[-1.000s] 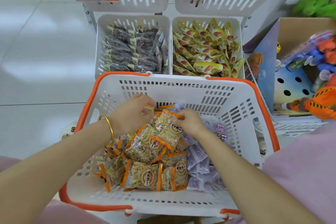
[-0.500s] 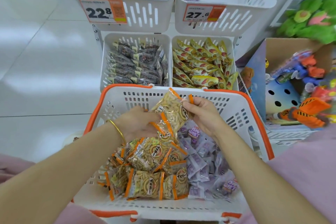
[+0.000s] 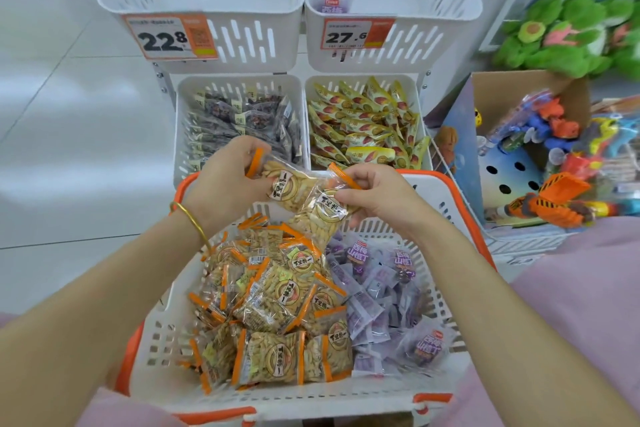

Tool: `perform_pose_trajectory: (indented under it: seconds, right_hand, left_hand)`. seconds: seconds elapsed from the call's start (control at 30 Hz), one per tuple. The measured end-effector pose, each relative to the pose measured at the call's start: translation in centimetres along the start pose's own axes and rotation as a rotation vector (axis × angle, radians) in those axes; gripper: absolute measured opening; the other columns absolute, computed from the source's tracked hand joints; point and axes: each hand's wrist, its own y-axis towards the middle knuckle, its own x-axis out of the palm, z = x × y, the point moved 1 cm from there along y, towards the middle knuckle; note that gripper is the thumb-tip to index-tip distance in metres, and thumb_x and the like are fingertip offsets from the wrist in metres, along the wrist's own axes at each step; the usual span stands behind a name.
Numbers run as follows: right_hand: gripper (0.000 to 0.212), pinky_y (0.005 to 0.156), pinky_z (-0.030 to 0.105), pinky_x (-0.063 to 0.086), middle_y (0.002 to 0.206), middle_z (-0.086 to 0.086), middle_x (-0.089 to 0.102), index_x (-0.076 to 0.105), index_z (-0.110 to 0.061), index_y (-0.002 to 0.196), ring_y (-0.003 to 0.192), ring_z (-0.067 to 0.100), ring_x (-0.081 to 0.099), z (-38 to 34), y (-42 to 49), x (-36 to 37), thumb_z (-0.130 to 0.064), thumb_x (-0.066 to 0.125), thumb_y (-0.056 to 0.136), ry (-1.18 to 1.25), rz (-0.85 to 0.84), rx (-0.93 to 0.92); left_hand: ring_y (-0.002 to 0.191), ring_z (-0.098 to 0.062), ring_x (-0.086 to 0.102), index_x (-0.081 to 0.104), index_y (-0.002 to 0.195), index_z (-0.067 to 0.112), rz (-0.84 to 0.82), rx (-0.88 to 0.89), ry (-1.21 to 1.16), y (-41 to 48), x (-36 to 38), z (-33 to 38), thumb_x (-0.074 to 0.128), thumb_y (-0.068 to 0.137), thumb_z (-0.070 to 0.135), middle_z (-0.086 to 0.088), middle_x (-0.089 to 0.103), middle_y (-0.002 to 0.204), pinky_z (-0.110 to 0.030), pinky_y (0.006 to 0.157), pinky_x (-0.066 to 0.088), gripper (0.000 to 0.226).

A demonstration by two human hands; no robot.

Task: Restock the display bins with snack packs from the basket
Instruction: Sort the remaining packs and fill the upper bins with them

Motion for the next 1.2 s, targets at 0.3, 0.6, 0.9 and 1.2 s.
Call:
perform_pose_trajectory:
  seconds: [0.3, 0.6, 0.9, 1.2]
  right_hand:
    - [0.012, 0.048, 0.019, 0.048, 0.06, -0.007, 0.065, 0.063, -0.011, 0.077, 0.051, 0.005, 0.056, -1.0, -0.2, -0.4, -0.001, 0.069, 0.081, 0.074, 0.143, -0.112]
    - [0.012, 0.045, 0.017, 0.041, 0.063, -0.007, 0.066, 0.059, -0.015, 0.08, 0.056, 0.003, 0.055, -1.9, 0.7, 1.5, -0.006, 0.062, 0.088, 0.197, 0.022, -0.122]
    - [0.011, 0.042, 0.021, 0.044, 0.073, 0.002, 0.059, 0.053, -0.014, 0.083, 0.059, 0.015, 0.053, -4.0, 2.0, 1.9, -0.011, 0.059, 0.092, 0.208, 0.18, -0.216]
    - [0.042, 0.058, 0.03, 0.057, 0.107, -0.006, 0.063, 0.047, -0.035, 0.114, 0.085, 0.011, 0.067, -13.2, 7.2, 2.4, -0.026, 0.072, 0.082, -0.114, 0.002, -0.223]
  left_hand:
    - [0.071, -0.016, 0.065, 0.061, 0.112, 0.012, 0.048, -0.122, -0.21, 0.7, -0.4, 0.5, 0.07, 0.083, 0.015, -0.006, 0.07, 0.092, -0.021, 0.065, 0.054, 0.031]
    - [0.062, -0.012, 0.062, 0.064, 0.1, 0.014, -0.112, -0.133, -0.402, 1.3, 0.4, 1.6, 0.062, 0.088, 0.009, -0.005, 0.071, 0.077, -0.024, 0.059, 0.056, 0.013]
    - [0.084, -0.016, 0.06, 0.054, 0.1, 0.015, -0.23, -0.147, -0.439, 0.7, -0.1, 2.5, 0.061, 0.084, 0.046, 0.002, 0.061, 0.089, -0.033, 0.078, 0.052, 0.036]
    - [0.103, -0.02, 0.064, 0.054, 0.115, 0.015, -0.147, 0.091, -0.302, 5.4, -6.9, 3.8, 0.061, 0.089, 0.011, -0.004, 0.066, 0.108, -0.042, 0.092, 0.051, 0.027]
